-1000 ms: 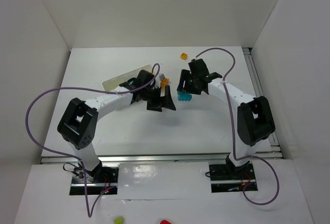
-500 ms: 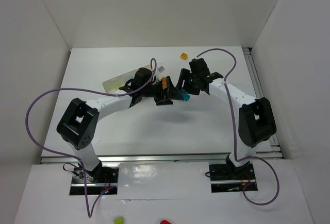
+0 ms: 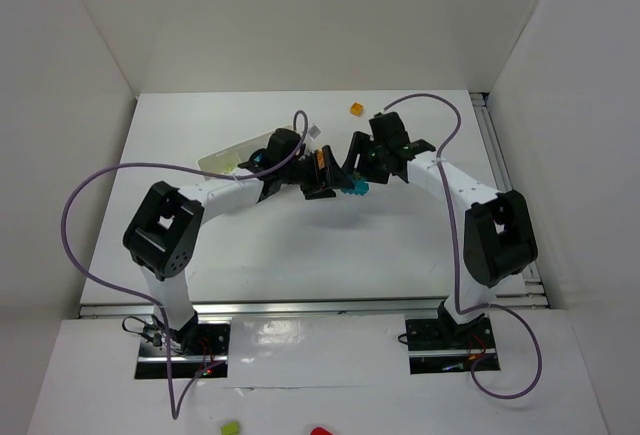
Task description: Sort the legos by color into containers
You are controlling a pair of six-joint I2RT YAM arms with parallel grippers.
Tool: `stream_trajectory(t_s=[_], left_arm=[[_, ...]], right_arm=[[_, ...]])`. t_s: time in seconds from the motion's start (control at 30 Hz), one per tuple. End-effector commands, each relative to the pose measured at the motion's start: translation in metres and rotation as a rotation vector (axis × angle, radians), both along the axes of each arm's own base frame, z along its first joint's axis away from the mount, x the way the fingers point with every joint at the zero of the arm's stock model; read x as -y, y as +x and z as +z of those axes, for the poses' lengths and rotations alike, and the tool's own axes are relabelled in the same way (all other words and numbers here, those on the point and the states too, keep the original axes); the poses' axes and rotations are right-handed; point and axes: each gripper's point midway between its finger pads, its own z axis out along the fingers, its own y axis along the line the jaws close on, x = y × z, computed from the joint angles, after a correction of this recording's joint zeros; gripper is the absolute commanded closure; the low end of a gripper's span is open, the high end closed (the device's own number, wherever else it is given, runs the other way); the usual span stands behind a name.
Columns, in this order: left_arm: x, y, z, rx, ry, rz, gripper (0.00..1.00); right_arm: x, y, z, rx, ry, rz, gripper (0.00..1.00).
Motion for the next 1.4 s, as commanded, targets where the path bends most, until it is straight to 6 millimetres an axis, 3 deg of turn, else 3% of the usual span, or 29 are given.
stream_trajectory(t_s=[0.0,0.07,0.2,0.37,0.53,0.63,0.67,0.97,1.37], left_arm=[[0.005,0.020,0.008,0.084,0.009,0.027,0.18],[0.005,0.021,-0.001,0.067,0.020,0.027,0.19],[0.009,0.025,-0.001,0.081,0.013,0.014,0.28],[0.013,0.031,0.011,0.117,-0.010,0.015,0.41],[0.015,0.031,0.011,0.127,-0.012,-0.009,0.71],[0.016,0.029,0.011,0.125,-0.016,-0.017,0.84],[0.015,0.029,0.011,0.133,-0.013,-0.021,1.00],[0.002,0.013,-0.012,0.107,0.062,-0.044,1.00],[-0.006,0.014,-0.024,0.121,0.126,-0.040,1.00]], right_arm=[[-0.008,-0.002,0.029,0.049,0.055,0.022,0.42],[-0.012,-0.004,0.029,0.045,0.061,0.025,0.42],[-0.015,-0.006,0.030,0.039,0.075,0.040,0.42],[-0.019,-0.006,0.033,0.040,0.099,0.048,0.42],[-0.021,-0.005,0.029,0.029,0.101,0.055,0.42],[-0.024,-0.004,0.031,0.030,0.117,0.056,0.42],[-0.024,-0.004,0.027,0.020,0.113,0.055,0.42],[-0.014,0.007,0.028,-0.001,0.188,0.041,0.43],[0.000,0.019,0.041,0.028,0.202,-0.001,0.45]])
